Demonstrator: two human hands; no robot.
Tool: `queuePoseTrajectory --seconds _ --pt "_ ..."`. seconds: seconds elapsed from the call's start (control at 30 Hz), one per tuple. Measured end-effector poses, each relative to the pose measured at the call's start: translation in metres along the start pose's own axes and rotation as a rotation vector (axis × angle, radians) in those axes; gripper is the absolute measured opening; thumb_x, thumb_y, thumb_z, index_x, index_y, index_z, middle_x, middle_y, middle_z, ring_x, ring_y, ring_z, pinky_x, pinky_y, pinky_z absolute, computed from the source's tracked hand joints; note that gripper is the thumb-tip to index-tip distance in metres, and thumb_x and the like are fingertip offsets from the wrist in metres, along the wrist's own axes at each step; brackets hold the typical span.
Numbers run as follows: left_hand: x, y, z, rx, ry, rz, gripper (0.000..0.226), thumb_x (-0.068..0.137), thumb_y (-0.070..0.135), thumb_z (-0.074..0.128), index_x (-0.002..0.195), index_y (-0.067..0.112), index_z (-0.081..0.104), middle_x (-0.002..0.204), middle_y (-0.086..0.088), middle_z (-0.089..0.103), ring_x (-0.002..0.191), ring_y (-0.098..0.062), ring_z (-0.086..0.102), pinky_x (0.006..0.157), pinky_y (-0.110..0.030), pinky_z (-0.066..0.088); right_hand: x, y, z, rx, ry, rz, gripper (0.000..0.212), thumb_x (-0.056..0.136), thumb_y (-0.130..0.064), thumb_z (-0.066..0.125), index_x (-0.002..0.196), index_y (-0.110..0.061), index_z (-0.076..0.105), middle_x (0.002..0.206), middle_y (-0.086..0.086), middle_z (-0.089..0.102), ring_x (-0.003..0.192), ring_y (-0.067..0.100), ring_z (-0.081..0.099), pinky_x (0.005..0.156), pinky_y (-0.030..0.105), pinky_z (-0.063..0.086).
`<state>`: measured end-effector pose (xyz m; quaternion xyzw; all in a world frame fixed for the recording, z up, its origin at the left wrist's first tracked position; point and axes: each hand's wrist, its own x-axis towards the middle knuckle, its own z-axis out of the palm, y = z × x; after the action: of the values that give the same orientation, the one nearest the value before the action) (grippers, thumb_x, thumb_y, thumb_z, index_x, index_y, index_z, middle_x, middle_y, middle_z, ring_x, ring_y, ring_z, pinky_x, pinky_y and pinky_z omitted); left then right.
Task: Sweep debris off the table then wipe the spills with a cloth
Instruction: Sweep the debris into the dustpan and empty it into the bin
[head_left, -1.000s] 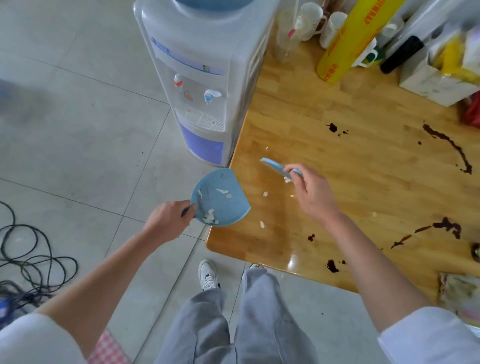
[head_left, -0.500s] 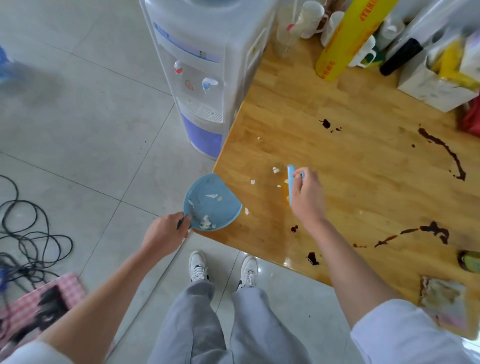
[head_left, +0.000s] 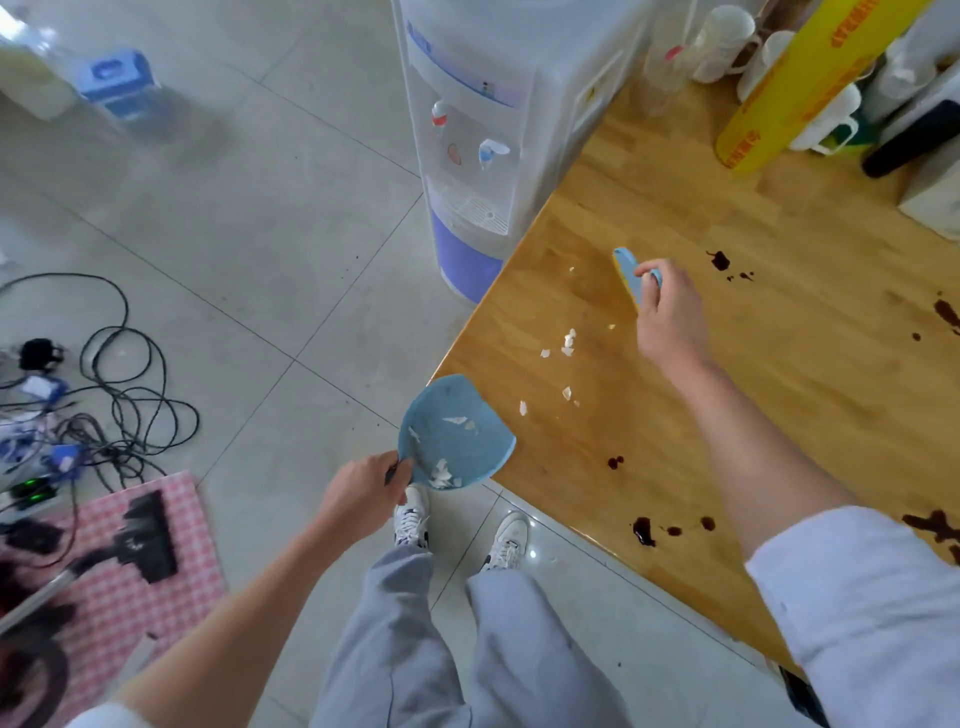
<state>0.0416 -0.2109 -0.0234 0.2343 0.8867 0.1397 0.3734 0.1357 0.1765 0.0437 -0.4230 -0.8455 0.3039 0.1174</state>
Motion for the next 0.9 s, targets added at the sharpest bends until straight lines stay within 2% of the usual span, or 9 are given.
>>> queuePoseTrajectory --seconds 0.1,0.23,0.33,0.37,0.43,0.5,0.57,0.73,0.9 --pt "-0.009 -0.001 0.002 -0.007 -0.021 -0.009 0.035 0.101 0.032 0.043 0.073 0.021 0.06 0.064 0.013 0.07 0.053 -0.009 0.065 0.059 -0.037 0.056 0.033 -0.007 0.015 0.014 -0.061 -0.049 0.027 0.103 -0.021 0.035 0.11 -0.016 0.06 0.086 0.0 0.057 0.073 0.021 0.048 0.064 0.03 0.029" --pt "-0.015 -0.001 0.007 -0.042 -0.023 -0.016 0.034 0.102 0.029 0.043 0.075 0.019 0.06 0.065 0.009 0.07 0.051 -0.009 0.065 0.057 -0.034 0.056 0.025 -0.026 0.035 0.034 -0.176 -0.108 0.024 0.103 -0.021 0.037 0.104 -0.018 0.061 0.075 0.006 0.056 0.063 0.02 0.047 0.06 0.035 0.033" --pt "-0.021 0.001 0.014 -0.048 -0.011 -0.008 0.034 0.103 0.029 0.043 0.076 0.017 0.062 0.066 0.009 0.07 0.051 -0.003 0.063 0.056 -0.029 0.054 -0.015 -0.03 0.038 0.072 -0.291 -0.173 0.021 0.104 -0.021 0.037 0.102 -0.021 0.059 0.06 0.003 0.05 0.047 0.008 0.042 0.046 0.023 0.029" --pt "-0.023 0.003 0.015 -0.054 -0.008 -0.006 0.035 0.103 0.029 0.043 0.077 0.017 0.063 0.066 0.009 0.07 0.052 -0.002 0.063 0.055 -0.027 0.053 -0.028 -0.028 0.036 0.067 -0.323 -0.199 0.021 0.105 -0.022 0.037 0.102 -0.023 0.058 0.057 0.001 0.049 0.045 0.007 0.043 0.045 0.023 0.029" --pt "-0.027 0.006 0.018 -0.066 -0.01 -0.007 0.036 0.103 0.03 0.043 0.077 0.017 0.064 0.066 0.008 0.07 0.053 -0.004 0.064 0.055 -0.026 0.053 -0.047 -0.024 0.03 0.046 -0.364 -0.238 0.02 0.105 -0.024 0.038 0.102 -0.025 0.057 0.057 0.003 0.051 0.048 0.009 0.048 0.051 0.034 0.035" --pt "-0.031 0.008 0.02 -0.073 -0.018 -0.013 0.036 0.103 0.031 0.043 0.077 0.016 0.064 0.067 0.008 0.07 0.054 -0.008 0.065 0.057 -0.029 0.055 -0.05 -0.017 0.018 0.061 -0.323 -0.236 0.021 0.105 -0.024 0.038 0.104 -0.024 0.058 0.062 0.009 0.055 0.059 0.024 0.058 0.056 0.041 0.042" --pt "-0.037 0.007 0.022 -0.085 -0.017 -0.012 0.035 0.102 0.029 0.045 0.076 0.016 0.064 0.067 0.007 0.071 0.054 -0.008 0.065 0.056 -0.03 0.055 -0.042 -0.006 0.004 0.078 -0.23 -0.206 0.021 0.105 -0.026 0.038 0.106 -0.025 0.059 0.062 0.004 0.054 0.061 0.029 0.058 0.057 0.04 0.043" --pt "-0.056 -0.004 0.037 -0.047 0.036 -0.049 0.034 0.097 0.028 0.049 0.07 0.014 0.064 0.063 0.009 0.07 0.052 -0.007 0.062 0.052 -0.029 0.049 -0.027 0.02 -0.015 0.029 -0.11 -0.104 0.021 0.105 -0.025 0.036 0.102 -0.03 0.055 0.06 -0.003 0.044 0.047 0.012 0.037 0.048 0.029 0.027" --pt "-0.073 -0.028 0.059 -0.031 0.031 -0.128 0.033 0.094 0.03 0.05 0.065 0.018 0.063 0.06 0.009 0.067 0.05 -0.007 0.06 0.048 -0.03 0.046 -0.06 0.012 0.008 0.062 -0.219 -0.106 0.023 0.105 -0.024 0.035 0.103 -0.024 0.058 0.056 -0.007 0.042 0.042 0.006 0.036 0.044 0.02 0.023"
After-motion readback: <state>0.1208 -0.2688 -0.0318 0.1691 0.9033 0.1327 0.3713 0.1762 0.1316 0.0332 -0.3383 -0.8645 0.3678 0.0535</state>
